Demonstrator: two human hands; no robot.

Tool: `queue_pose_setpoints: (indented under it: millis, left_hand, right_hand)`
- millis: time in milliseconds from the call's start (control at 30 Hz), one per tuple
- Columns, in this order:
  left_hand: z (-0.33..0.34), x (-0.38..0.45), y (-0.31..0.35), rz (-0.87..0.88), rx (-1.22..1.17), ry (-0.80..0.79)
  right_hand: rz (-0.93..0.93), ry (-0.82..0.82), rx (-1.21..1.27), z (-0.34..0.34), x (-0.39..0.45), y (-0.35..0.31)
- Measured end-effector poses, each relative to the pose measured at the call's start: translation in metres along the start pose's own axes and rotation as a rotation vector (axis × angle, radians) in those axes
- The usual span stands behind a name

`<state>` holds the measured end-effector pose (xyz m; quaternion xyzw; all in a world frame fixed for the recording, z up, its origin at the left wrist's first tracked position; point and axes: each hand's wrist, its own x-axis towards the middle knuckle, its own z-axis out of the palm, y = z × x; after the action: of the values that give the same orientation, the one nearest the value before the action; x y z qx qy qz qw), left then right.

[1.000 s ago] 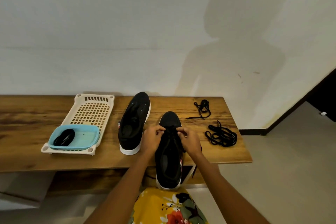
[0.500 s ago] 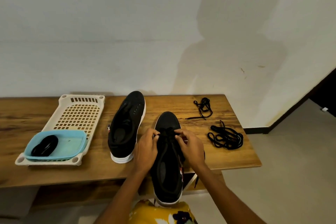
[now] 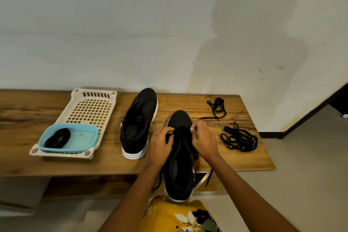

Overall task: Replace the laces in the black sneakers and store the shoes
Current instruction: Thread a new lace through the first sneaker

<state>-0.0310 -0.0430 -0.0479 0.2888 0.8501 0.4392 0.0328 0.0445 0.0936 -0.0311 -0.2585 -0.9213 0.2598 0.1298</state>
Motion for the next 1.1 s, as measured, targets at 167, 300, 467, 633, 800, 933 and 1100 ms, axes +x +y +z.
queue_pose_setpoints:
  millis: [167, 300, 467, 633, 800, 933, 1100]
  left_hand:
    - [0.002, -0.002, -0.002, 0.011, 0.018, 0.018]
    - [0.002, -0.002, 0.000, 0.015, 0.054, 0.009]
    - [-0.002, -0.002, 0.004, -0.011, 0.125, 0.005]
    - [-0.002, -0.008, 0.004, -0.036, 0.119, -0.020]
    - [-0.003, -0.009, 0.006, -0.100, 0.004, -0.027]
    - [-0.007, -0.008, 0.007, -0.057, 0.034, -0.087]
    - [-0.004, -0.004, 0.012, -0.088, 0.082, -0.032]
  right_hand:
    - [0.021, 0.005, 0.129, 0.003, -0.014, 0.010]
    - [-0.024, 0.014, 0.091, 0.007, -0.015, 0.009]
    - [-0.008, 0.096, 0.088, 0.009, -0.014, 0.002]
    - [-0.050, 0.109, 0.087, 0.012, -0.022, 0.005]
    - [0.086, 0.102, 0.110, 0.011, -0.020, -0.004]
    - [0.173, 0.087, 0.210, 0.010, -0.024, -0.003]
    - [0.168, 0.071, 0.279, 0.008, -0.027, -0.001]
